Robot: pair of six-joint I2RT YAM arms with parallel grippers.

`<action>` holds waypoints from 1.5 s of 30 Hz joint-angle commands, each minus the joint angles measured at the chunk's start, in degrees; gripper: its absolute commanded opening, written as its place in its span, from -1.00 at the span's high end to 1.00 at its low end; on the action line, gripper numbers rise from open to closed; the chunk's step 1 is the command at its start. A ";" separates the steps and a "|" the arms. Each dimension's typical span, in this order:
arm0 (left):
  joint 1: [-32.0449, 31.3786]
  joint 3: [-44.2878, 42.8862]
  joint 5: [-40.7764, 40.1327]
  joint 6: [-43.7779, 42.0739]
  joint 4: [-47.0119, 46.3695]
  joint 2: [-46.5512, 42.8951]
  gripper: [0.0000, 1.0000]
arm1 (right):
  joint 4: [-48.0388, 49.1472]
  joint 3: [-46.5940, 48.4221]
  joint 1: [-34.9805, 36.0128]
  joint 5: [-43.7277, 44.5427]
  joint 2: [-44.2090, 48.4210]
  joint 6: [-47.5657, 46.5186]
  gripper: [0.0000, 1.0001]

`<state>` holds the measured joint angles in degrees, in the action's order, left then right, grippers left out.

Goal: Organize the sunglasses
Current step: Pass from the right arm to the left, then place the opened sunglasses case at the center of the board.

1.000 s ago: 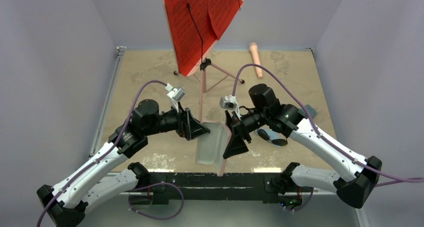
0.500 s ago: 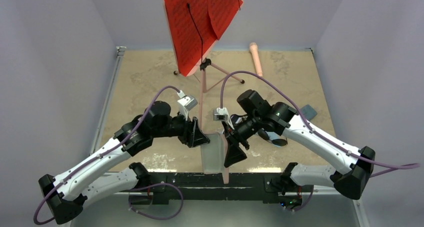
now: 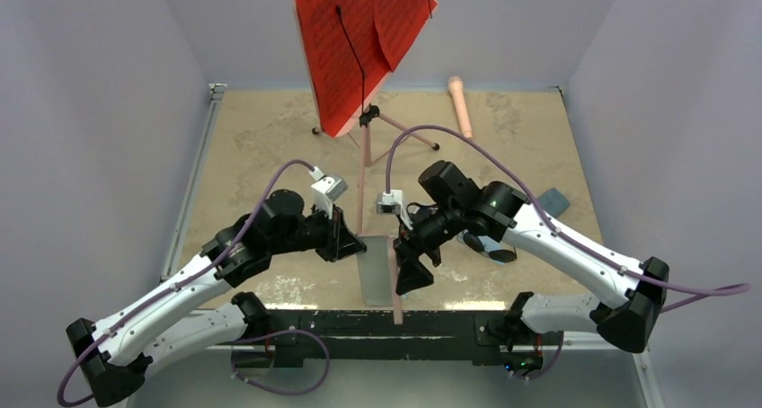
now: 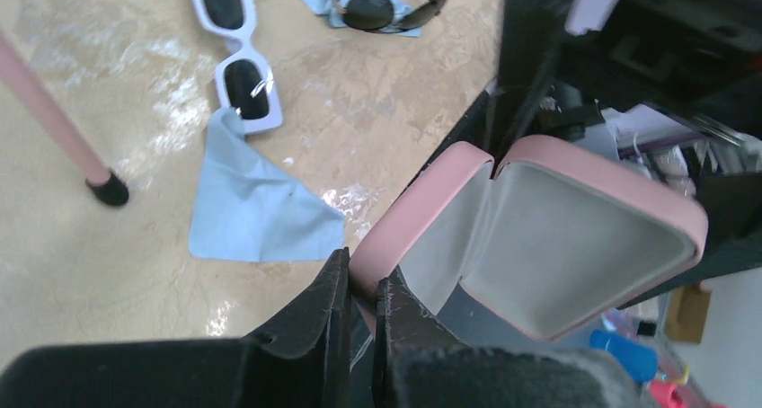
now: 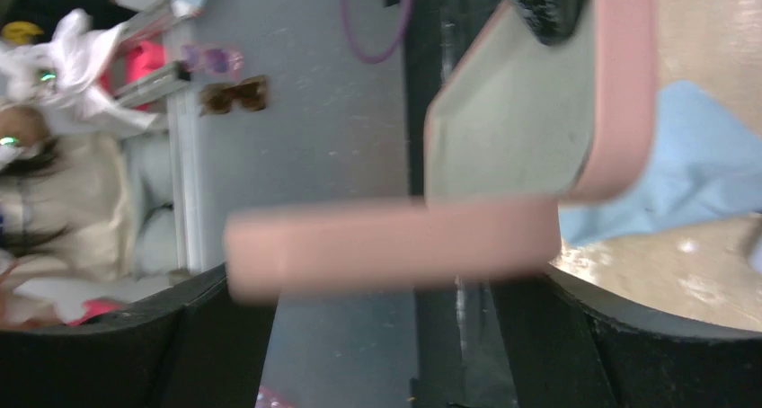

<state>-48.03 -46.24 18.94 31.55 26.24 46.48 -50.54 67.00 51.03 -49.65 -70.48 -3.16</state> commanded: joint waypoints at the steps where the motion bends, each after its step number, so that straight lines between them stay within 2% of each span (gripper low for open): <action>1: 0.31 4.32 -7.71 10.52 -0.17 -5.33 1.00 | 3.01 4.41 0.43 15.93 4.21 7.15 -0.78; 5: 0.39 8.41 -20.52 22.98 7.44 -11.97 1.00 | 7.36 2.84 0.47 32.90 11.57 13.34 -0.88; 9: 0.39 11.82 -29.16 37.15 13.44 -13.18 1.00 | 18.15 -4.75 0.39 41.61 22.66 17.42 -0.93; 14: 1.80 12.64 -39.50 51.96 23.11 -12.30 1.00 | 23.55 -11.78 0.39 44.29 30.87 21.37 -0.97; 19: 9.04 14.47 -46.19 58.63 26.87 -17.55 1.00 | 22.90 -13.48 0.45 43.94 32.84 23.39 -0.97; 22: 10.72 15.77 -49.30 64.70 29.23 -20.23 1.00 | 22.29 -13.72 0.41 43.44 32.79 24.14 -0.97; 29: 11.12 20.68 -48.27 76.04 28.68 -16.82 1.00 | 24.19 -15.14 0.40 41.54 31.74 25.85 -0.97; 33: 11.11 24.37 -49.47 83.61 29.71 -19.31 1.00 | 24.52 -16.37 0.40 40.88 31.86 27.00 -0.97; 36: 11.12 28.62 -50.40 84.31 26.74 -21.72 1.00 | 26.29 -19.05 0.41 39.95 33.27 28.05 -0.97; 40: 11.12 32.25 -47.16 85.26 25.08 -21.65 0.99 | 27.24 -21.54 0.44 39.52 35.16 29.23 -0.97; 45: 11.09 30.61 -45.53 82.99 23.57 -16.38 0.44 | 26.92 -22.42 0.44 39.38 37.14 30.54 -0.97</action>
<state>-37.15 -15.09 -27.14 115.79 50.00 25.76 -26.87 44.62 51.35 -9.06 -35.40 25.39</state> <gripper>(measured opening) 0.213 0.983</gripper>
